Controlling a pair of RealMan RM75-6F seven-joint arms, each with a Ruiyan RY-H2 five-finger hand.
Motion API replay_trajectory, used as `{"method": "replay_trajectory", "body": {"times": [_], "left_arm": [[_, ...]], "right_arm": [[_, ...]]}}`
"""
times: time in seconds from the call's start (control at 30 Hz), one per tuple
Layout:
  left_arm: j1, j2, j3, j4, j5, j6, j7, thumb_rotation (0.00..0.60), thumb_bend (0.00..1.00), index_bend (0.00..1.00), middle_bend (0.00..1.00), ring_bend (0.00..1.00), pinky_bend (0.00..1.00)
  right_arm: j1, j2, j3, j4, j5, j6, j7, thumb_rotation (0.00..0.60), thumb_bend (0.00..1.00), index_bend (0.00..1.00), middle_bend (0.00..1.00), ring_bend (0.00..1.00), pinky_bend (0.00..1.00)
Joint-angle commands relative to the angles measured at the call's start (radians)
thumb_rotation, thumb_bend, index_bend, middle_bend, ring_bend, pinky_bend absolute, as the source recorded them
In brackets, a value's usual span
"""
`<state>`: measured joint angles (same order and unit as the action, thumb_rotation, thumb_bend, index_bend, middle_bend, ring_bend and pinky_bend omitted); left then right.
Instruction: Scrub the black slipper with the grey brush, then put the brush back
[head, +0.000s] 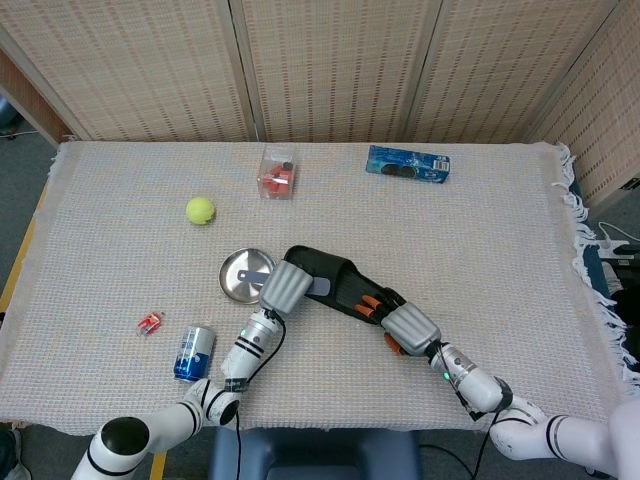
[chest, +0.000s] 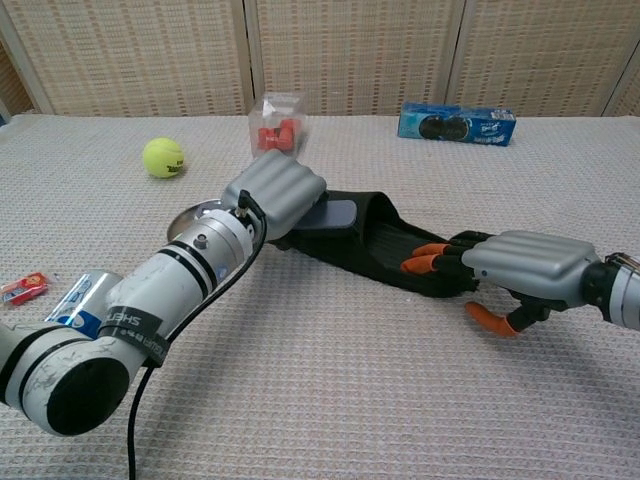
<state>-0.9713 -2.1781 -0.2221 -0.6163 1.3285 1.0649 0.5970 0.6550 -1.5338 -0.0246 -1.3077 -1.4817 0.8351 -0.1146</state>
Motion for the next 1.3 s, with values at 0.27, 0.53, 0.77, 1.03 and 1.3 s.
{"method": "replay_trajectory", "body": {"times": [0.27,0.53,0.77,1.03,1.3], "left_arm": [[-0.01,-0.022,0.012,0.117,0.02,-0.006,0.029,0.6,0.5,0.55,0.64,0.74,0.99],[-0.001,-0.031,0.006,0.081,0.022,0.01,0.009,0.6,0.5,0.54,0.64,0.74,0.99],[0.0,-0.025,-0.007,0.003,0.028,0.048,0.032,0.6,0.51,0.54,0.64,0.74,0.99],[0.012,-0.014,0.007,0.038,0.038,0.046,0.071,0.6,0.51,0.54,0.64,0.74,0.99],[0.031,0.004,0.008,0.074,0.036,0.05,0.057,0.6,0.51,0.54,0.64,0.74,0.99]], "right_arm": [[0.001,0.009,-0.003,-0.007,0.0,0.001,0.009,0.6,0.6,0.11,0.02,0.0,0.0],[0.0,0.014,-0.003,-0.015,0.001,0.005,0.007,0.6,0.6,0.11,0.02,0.0,0.0],[-0.001,0.016,-0.006,-0.02,0.0,0.008,0.004,0.6,0.6,0.11,0.02,0.0,0.0],[-0.002,0.022,-0.007,-0.032,-0.004,0.015,0.007,0.6,0.6,0.11,0.02,0.0,0.0],[-0.005,0.039,-0.002,-0.053,-0.006,0.031,0.006,0.6,0.6,0.11,0.02,0.0,0.0]]}}
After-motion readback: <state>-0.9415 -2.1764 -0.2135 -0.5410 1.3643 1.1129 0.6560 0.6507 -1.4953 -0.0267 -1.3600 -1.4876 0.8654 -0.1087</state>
